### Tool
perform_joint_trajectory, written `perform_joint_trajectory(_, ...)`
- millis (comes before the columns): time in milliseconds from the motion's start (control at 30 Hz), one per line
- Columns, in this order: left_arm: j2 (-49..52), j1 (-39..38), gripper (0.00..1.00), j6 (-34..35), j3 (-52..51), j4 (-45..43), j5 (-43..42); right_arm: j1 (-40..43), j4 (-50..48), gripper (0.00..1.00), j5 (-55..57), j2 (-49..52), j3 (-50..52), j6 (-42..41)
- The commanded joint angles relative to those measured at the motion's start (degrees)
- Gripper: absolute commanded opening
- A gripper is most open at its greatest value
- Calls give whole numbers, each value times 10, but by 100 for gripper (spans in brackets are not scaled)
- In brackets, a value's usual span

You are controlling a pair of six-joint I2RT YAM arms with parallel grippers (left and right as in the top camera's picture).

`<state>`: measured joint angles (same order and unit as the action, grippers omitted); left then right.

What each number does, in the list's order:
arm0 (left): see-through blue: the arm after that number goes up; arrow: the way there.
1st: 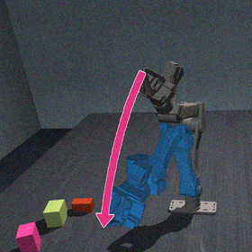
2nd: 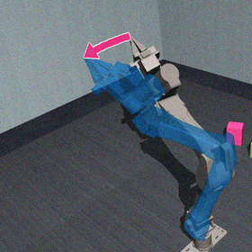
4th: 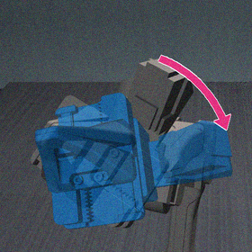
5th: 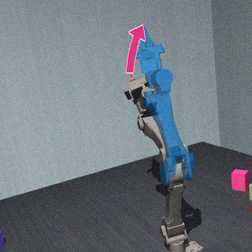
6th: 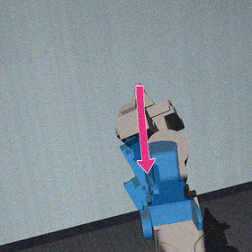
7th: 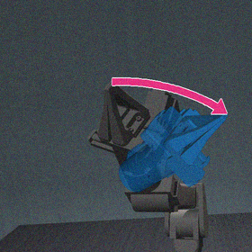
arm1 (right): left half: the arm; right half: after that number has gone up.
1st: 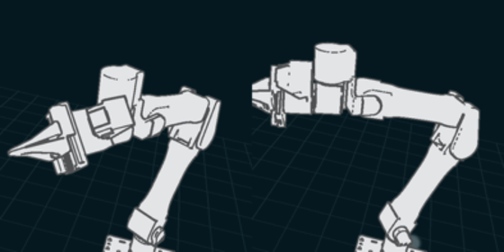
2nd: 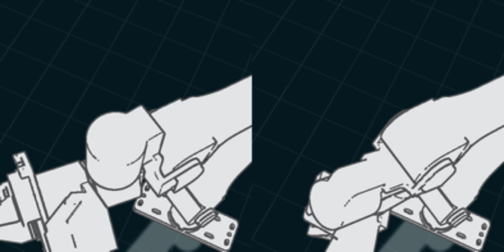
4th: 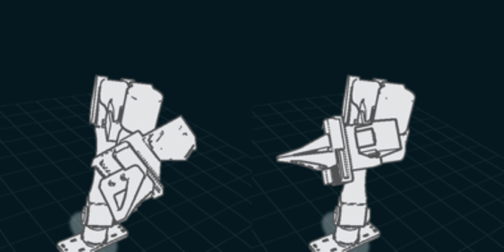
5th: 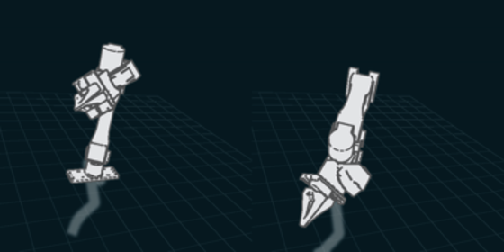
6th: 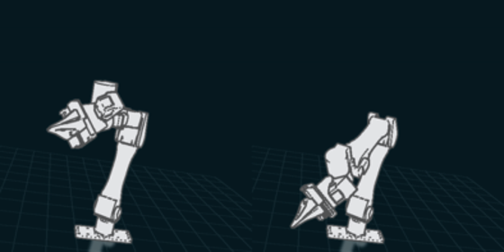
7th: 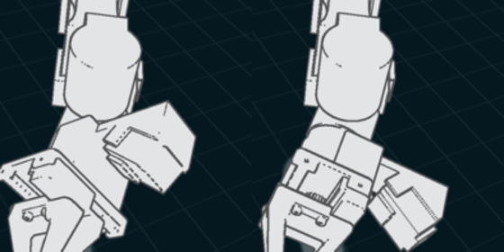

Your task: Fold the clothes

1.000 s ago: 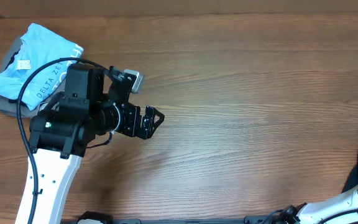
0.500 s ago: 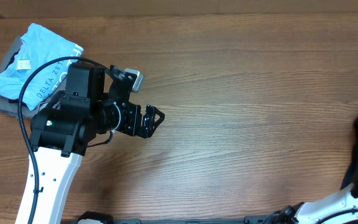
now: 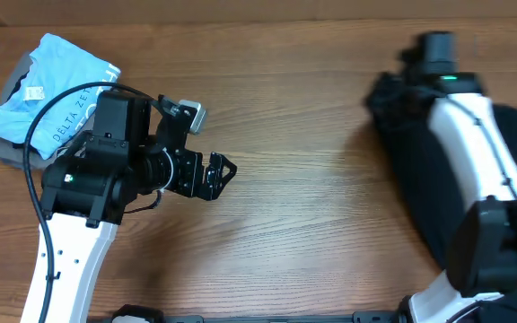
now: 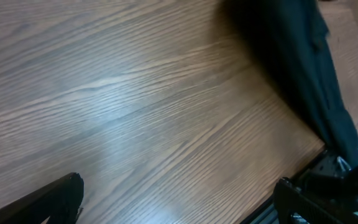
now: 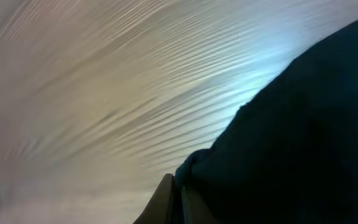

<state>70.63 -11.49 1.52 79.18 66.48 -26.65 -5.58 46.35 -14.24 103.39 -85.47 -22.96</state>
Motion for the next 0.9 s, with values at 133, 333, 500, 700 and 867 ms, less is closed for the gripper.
perform_joint_trajectory(133,1,2,100,-7,81,40,101,-221,-24,18,98,-16,-2,-54)
perform_joint_trajectory(333,3,2,100,-16,90,53,101,-214,-2,43,156,-20,-2,-90)
perform_joint_trajectory(500,34,-6,83,-16,77,52,99,-103,36,43,109,-57,-2,-68)
perform_joint_trajectory(700,130,-33,67,-17,25,14,118,7,93,48,30,-134,-8,-5)
perform_joint_trajectory(867,240,-39,68,-19,12,-30,106,58,161,50,26,-203,-8,10)
